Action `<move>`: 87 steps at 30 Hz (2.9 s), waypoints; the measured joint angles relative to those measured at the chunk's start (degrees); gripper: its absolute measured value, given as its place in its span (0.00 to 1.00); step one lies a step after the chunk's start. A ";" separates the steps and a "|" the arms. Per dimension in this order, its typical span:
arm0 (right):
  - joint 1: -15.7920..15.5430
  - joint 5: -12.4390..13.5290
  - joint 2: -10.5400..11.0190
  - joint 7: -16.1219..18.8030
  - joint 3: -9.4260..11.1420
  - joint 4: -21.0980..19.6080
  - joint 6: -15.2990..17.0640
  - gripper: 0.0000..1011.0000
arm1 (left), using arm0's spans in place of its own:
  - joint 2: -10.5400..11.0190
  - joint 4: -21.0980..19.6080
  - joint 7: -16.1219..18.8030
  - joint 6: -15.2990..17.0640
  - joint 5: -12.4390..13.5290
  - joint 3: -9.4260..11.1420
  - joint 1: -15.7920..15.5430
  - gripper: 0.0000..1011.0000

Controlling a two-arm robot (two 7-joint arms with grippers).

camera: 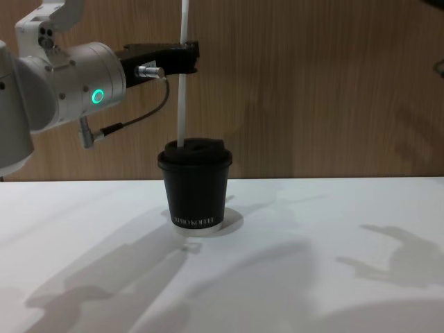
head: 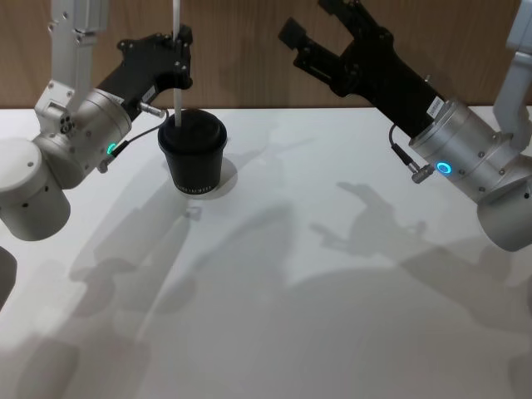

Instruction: Pick up the straw with one hand, pass it to the other hand, and insert it into the cup.

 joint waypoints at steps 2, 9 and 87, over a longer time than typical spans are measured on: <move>0.00 -0.01 0.00 0.00 0.00 0.00 0.00 0.99 | -0.10 0.24 -0.09 0.26 0.15 0.00 -0.08 0.01; 0.00 0.00 0.00 0.00 0.00 0.00 0.00 0.99 | -0.28 1.14 -0.48 1.18 0.47 0.11 -0.30 0.01; -3.36 -1.47 4.31 -4.15 -3.28 -5.76 1.98 0.99 | 4.08 -17.45 -2.98 -1.54 0.20 -6.29 19.67 0.99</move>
